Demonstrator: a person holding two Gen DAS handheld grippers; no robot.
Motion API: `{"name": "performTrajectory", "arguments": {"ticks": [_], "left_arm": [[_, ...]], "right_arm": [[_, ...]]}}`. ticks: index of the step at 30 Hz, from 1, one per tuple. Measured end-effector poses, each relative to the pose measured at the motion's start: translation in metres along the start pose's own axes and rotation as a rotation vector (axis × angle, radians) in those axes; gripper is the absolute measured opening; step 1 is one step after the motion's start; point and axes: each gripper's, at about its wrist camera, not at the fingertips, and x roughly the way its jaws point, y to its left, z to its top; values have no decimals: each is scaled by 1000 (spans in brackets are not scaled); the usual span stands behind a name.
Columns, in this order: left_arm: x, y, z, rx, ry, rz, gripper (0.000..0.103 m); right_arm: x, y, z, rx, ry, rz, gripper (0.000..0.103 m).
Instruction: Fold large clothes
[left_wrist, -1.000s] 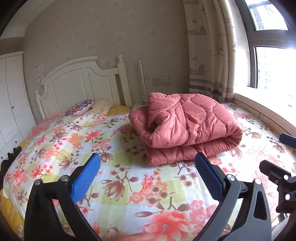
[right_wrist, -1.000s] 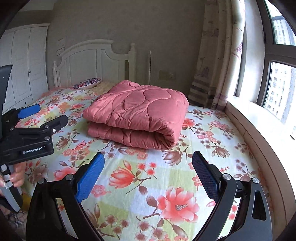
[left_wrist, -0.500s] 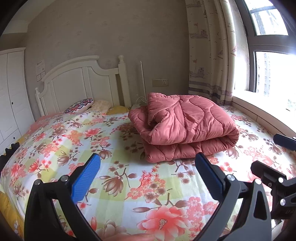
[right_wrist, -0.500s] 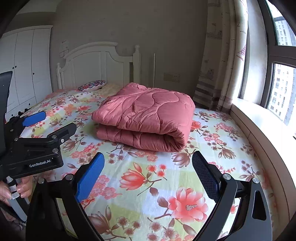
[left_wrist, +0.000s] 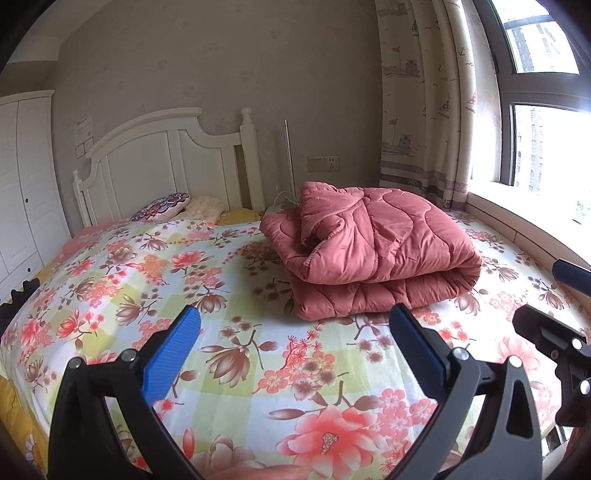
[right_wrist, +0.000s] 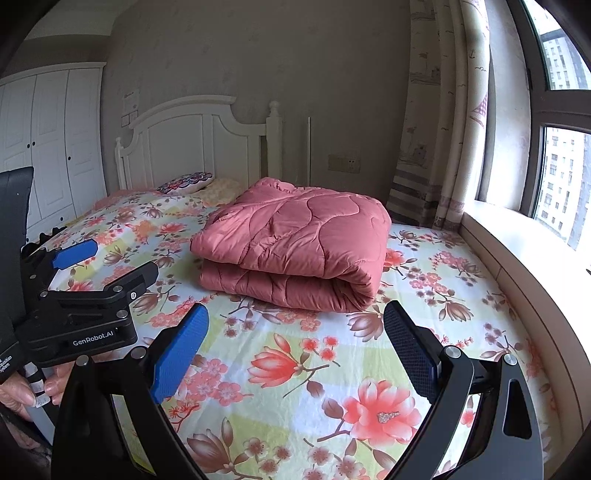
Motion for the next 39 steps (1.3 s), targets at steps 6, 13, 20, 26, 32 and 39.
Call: {"name": "performTrajectory", "arguments": {"ticks": [6,13,20,26,32,39], "left_arm": [[-1,1,0,-3,-3,4,101],[-8,3,1,-1,-27,12,101],[-17,3,3,4,-53,11,101],[-18,3,2,4,-59,2,101],[-18,0,0,13,-59,-19,101],[-14,0,-2,6,-60,-28,101]], "right_arm": [[1,0,-1,1,3,2,91],[-2,0,0,-4,-3,5,91],[-3,2,2,-7,-7,6,91],[0,4,1,-9,3,13,91],[10,7,-5,-4,29,14,91],[25,4,-11,31,61,11,91]]}}
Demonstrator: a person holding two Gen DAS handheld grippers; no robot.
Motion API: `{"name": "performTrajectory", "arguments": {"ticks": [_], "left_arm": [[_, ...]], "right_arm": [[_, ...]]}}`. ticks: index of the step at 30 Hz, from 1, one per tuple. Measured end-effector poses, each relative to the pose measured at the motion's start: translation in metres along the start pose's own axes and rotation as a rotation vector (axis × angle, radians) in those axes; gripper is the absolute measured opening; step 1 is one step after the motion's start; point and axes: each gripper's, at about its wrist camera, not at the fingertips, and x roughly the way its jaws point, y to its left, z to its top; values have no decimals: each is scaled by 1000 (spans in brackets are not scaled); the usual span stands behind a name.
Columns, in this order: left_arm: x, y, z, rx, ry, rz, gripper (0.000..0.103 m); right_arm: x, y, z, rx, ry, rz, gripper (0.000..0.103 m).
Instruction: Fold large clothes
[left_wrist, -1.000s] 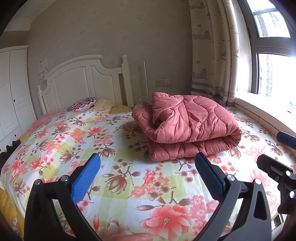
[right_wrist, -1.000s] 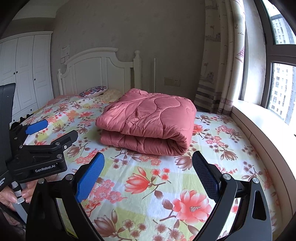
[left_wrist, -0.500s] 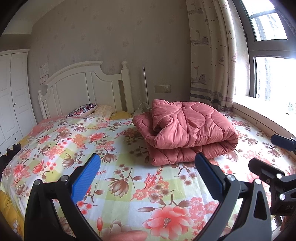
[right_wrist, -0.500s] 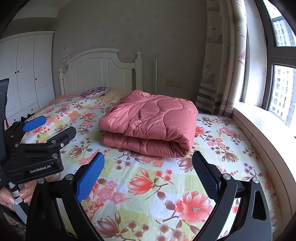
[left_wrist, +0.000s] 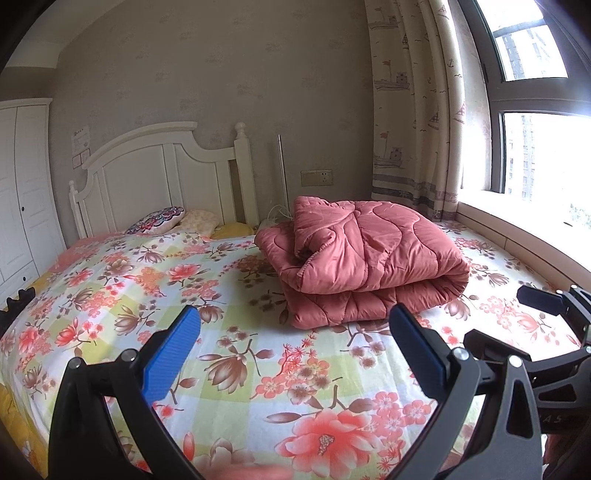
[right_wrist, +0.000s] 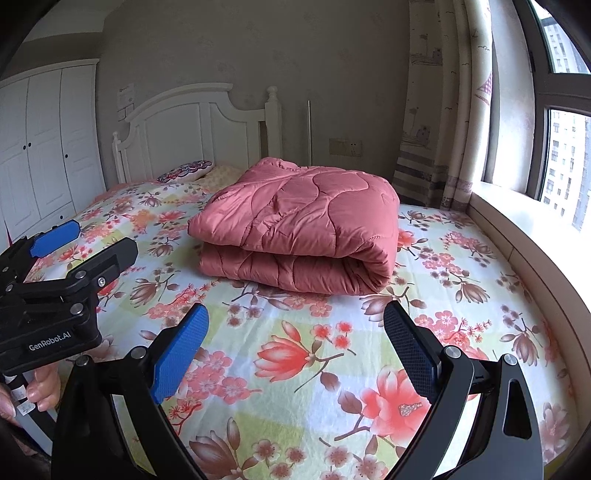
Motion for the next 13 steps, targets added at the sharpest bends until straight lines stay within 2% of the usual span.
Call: {"name": "performTrajectory", "arguments": {"ticks": [3,7,10,13], "left_arm": [[5,-3,-3,9,-3,-53,101],[35,13,7,4,77,-122,101],[79,71,34,-45,146,-78,101],[143,169,65,-125,227,41,101]], "right_arm": [[6,0,-3,5,15,1,91],[19,-6,-3,11,50,5,91],[25,-29,13,2,71,-27,91],[24,-91,44,-14,101,-197,91]]}}
